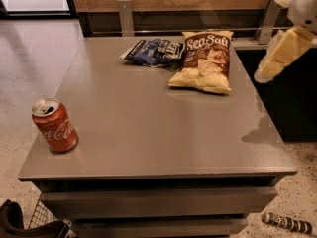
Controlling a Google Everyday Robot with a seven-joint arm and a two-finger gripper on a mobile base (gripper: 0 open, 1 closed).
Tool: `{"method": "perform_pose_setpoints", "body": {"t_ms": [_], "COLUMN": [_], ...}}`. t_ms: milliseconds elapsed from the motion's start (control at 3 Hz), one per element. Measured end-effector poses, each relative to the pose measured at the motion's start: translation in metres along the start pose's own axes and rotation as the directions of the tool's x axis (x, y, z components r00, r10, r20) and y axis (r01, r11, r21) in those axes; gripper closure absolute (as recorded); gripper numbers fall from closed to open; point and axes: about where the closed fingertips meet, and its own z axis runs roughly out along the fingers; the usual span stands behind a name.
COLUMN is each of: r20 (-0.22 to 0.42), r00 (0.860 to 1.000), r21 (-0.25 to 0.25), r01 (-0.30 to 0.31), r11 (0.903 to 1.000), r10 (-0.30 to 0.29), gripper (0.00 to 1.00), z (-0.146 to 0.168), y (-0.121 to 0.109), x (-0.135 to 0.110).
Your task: Move blue chip bag near coke can
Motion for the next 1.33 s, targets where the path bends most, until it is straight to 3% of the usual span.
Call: {"method": "perform_pose_setpoints", "body": {"t_ms": [333,667,1000,1333], "r20": [0.215,0.419,0.513,0.497], "r00": [0.976,0.904,0.848,0.837], "r21": [0.072,0.039,0.001,-0.042], "r01": [-0.053,-0.117,-0.159,-0.241], "r11": [0.996,0.9923,0.9873,0.9697], "r10": [0.036,0.09,0.136,0.229], "gripper": [0.0,0.0,0.0,0.0], "z": [0.032,0.068,0.09,0.115], "y": [-0.07,-0.116,-0.138,-0.147], "x": [-0.033,-0.075,-0.109,-0.136]}}
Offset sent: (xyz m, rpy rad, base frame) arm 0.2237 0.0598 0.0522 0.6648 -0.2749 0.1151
